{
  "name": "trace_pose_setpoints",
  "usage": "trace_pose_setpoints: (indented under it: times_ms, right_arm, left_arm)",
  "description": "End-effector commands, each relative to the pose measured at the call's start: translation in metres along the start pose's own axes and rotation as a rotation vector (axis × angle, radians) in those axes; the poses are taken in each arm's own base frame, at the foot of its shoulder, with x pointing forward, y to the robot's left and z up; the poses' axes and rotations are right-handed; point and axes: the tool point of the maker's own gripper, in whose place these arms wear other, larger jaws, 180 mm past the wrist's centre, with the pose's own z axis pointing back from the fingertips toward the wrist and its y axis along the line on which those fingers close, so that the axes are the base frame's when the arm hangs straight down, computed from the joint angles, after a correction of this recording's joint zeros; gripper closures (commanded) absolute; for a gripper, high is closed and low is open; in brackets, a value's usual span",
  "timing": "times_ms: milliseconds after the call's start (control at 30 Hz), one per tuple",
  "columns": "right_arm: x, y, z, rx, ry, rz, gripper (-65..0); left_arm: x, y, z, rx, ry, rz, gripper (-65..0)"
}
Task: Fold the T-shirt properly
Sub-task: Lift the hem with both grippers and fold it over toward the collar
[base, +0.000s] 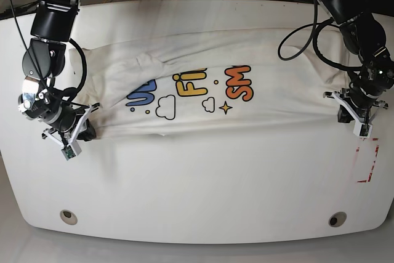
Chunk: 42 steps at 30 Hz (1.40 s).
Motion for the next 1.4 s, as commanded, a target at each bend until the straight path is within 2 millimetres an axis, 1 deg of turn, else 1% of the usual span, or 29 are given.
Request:
trace_pose_setpoints:
  times_ms: [0, 67, 133, 167, 333, 467, 500, 533, 567, 600, 667, 733, 767, 800, 867, 900, 967, 1000, 1067, 1100, 1167, 1233, 1267, 1367]
  right_arm:
    - [0.011, -0.011, 0.018, -0.045, -0.044, 0.020, 0.0]
    - [0.007, -0.010, 0.025, -0.057, -0.044, 0.028, 0.0]
    - [-0.002, -0.005, 0.031, -0.062, -0.032, 0.038, 0.0]
    - [-0.007, -0.002, 0.035, -0.066, -0.022, 0.048, 0.0]
    - [-0.036, 0.016, 0.047, -0.065, 0.018, 0.033, 0.0]
    - [-0.063, 0.022, 0.052, -0.068, 0.061, -0.007, 0.0]
    - [-0.070, 0.024, 0.052, -0.066, 0.072, -0.016, -1.3]
    - [-0.074, 0.026, 0.052, -0.063, 0.080, -0.023, -4.0]
    - [-0.080, 0.029, 0.051, -0.055, 0.092, -0.035, -8.1]
    - [-0.085, 0.031, 0.050, -0.049, 0.101, -0.042, -10.8]
    - [-0.092, 0.032, 0.049, -0.043, 0.116, -0.052, -21.1]
    - [-0.095, 0.033, 0.050, -0.041, 0.123, -0.053, -27.6]
    - [-0.095, 0.035, 0.051, -0.039, 0.120, -0.052, -32.5]
    - [-0.094, 0.036, 0.051, -0.036, 0.117, -0.052, -36.1]
    - [-0.087, 0.035, 0.054, -0.045, 0.113, -0.033, -40.4]
    - [-0.082, 0.032, 0.059, -0.062, 0.106, -0.023, -42.2]
    - [-0.075, 0.023, 0.069, -0.101, 0.096, -0.017, -42.5]
    - [-0.072, 0.021, 0.072, -0.115, 0.090, -0.025, -42.8]
    - [-0.061, 0.018, 0.072, -0.129, 0.066, -0.031, -43.0]
    - [-0.053, 0.014, 0.070, -0.135, 0.059, -0.034, -43.0]
    - [-0.048, 0.009, 0.065, -0.135, 0.066, -0.048, -43.0]
    - [-0.043, 0.006, 0.055, -0.118, 0.072, -0.066, -43.0]
    - [-0.041, 0.006, 0.047, -0.102, 0.079, -0.077, -43.0]
    - [-0.045, 0.006, 0.027, -0.054, 0.125, -0.119, -43.0]
  left_arm:
    - [0.012, 0.013, 0.013, 0.035, -0.050, -0.017, -2.4]
    - [0.008, 0.017, 0.018, 0.052, -0.051, -0.013, -2.4]
    - [0.006, 0.020, 0.024, 0.068, -0.053, -0.018, -2.4]
    - [0.002, 0.021, 0.028, 0.075, -0.044, -0.023, -2.4]
    - [-0.022, 0.014, 0.042, 0.081, 0.004, -0.063, -2.5]
    - [-0.038, 0.008, 0.053, 0.079, 0.041, -0.095, -3.1]
    - [-0.043, 0.006, 0.055, 0.075, 0.053, -0.100, -3.5]
    - [-0.049, 0.004, 0.056, 0.070, 0.069, -0.103, -5.1]
    - [-0.055, 0.000, 0.056, 0.059, 0.089, -0.108, -9.3]
    - [-0.058, -0.001, 0.056, 0.057, 0.104, -0.113, -12.5]
    - [-0.070, -0.002, 0.058, 0.052, 0.151, -0.118, -25.8]
    - [-0.074, -0.001, 0.058, 0.053, 0.176, -0.120, -34.3]
    - [-0.077, -0.001, 0.059, 0.055, 0.195, -0.119, -40.0]
    - [-0.079, -0.001, 0.060, 0.054, 0.208, -0.119, -43.5]
    - [-0.079, 0.000, 0.061, 0.058, 0.216, -0.124, -43.6]
    - [-0.073, 0.002, 0.064, 0.070, 0.205, -0.140, -42.6]
    - [-0.058, 0.008, 0.072, 0.098, 0.182, -0.181, -42.1]
    - [-0.051, 0.009, 0.076, 0.111, 0.175, -0.199, -42.1]
    - [-0.044, 0.009, 0.082, 0.128, 0.172, -0.219, -42.1]
    - [-0.041, 0.009, 0.084, 0.137, 0.176, -0.227, -42.1]
    - [-0.040, 0.009, 0.085, 0.139, 0.184, -0.232, -42.1]
    - [-0.031, 0.008, 0.081, 0.140, 0.165, -0.233, -42.1]
    - [-0.028, 0.004, 0.077, 0.132, 0.163, -0.242, -42.1]
    - [-0.040, -0.017, 0.063, 0.057, 0.195, -0.249, -42.1]
